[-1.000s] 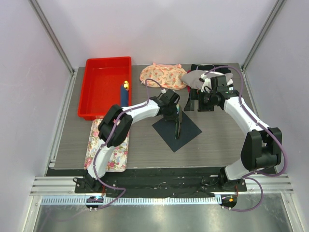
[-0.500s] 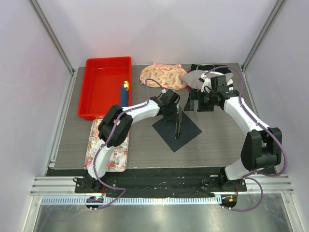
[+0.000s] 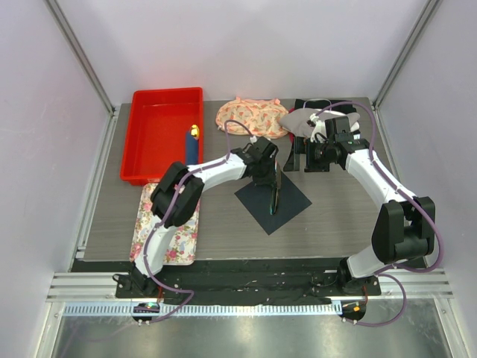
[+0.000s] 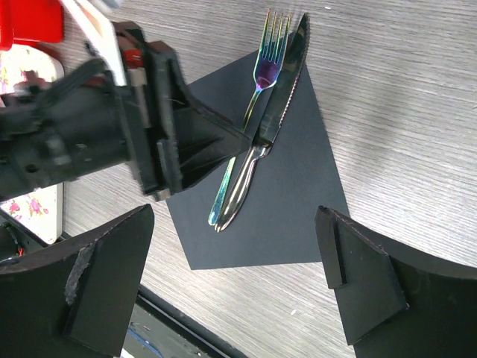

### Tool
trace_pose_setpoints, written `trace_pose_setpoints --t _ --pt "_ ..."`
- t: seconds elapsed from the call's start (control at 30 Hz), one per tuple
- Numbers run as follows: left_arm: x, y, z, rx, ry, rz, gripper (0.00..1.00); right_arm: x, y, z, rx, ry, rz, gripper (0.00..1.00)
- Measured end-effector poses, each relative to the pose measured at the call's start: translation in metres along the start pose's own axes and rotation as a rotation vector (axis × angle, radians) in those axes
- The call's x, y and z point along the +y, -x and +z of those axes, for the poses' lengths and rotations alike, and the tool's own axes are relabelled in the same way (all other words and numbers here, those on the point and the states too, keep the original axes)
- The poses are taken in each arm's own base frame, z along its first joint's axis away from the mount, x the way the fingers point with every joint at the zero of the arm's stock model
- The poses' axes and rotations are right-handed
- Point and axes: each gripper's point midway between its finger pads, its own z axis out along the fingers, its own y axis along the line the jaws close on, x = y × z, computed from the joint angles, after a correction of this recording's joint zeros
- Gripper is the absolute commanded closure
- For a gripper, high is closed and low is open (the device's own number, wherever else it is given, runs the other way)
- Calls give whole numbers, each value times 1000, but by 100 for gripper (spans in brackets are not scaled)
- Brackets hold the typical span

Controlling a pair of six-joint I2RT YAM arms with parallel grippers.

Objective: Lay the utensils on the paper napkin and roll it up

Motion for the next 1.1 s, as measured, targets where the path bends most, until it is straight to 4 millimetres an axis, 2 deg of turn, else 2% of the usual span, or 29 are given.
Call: trace_pose_setpoints --t 0.1,0.17,0.23,0.27,0.3,0.33,0.37,0.4,0.43,0.5,0.6,0.73,0.83,1.1 --pt "-1 8 -11 -13 -6 3 62 0 0 0 0 0 -1 0" --pt "-4 17 -34 -40 -24 24 64 0 0 -1 1 9 -3 3" --pt "-9 29 -61 -79 -50 42 68 1 0 -1 2 17 -7 16" --pt "-12 36 -77 -107 -69 58 77 1 -1 -1 4 22 -9 24" --pt "-13 41 -94 -127 -88 70 81 1 -3 0 9 27 -10 30" --pt "-13 45 -107 -143 -105 79 87 0 -5 1 18 32 -8 45" --pt "-13 50 -120 -154 -129 98 99 0 -7 3 27 37 -4 51" --pt "-13 54 -129 -159 -155 116 100 -1 -11 7 42 42 0 55" --pt "-13 57 -134 -156 -179 130 100 -4 -16 12 64 46 16 64" --pt "-11 56 -132 -121 -223 155 100 -9 -24 22 103 48 35 70" --pt "5 43 -111 -43 -236 155 100 -17 -38 37 159 47 75 79" --pt "28 8 -77 84 -211 146 100 -25 -50 54 209 45 104 81" --pt "39 -7 -63 133 -196 139 100 -31 -59 66 242 43 118 81" --pt "50 -13 -46 156 -182 126 100 -35 -65 82 271 40 119 82"
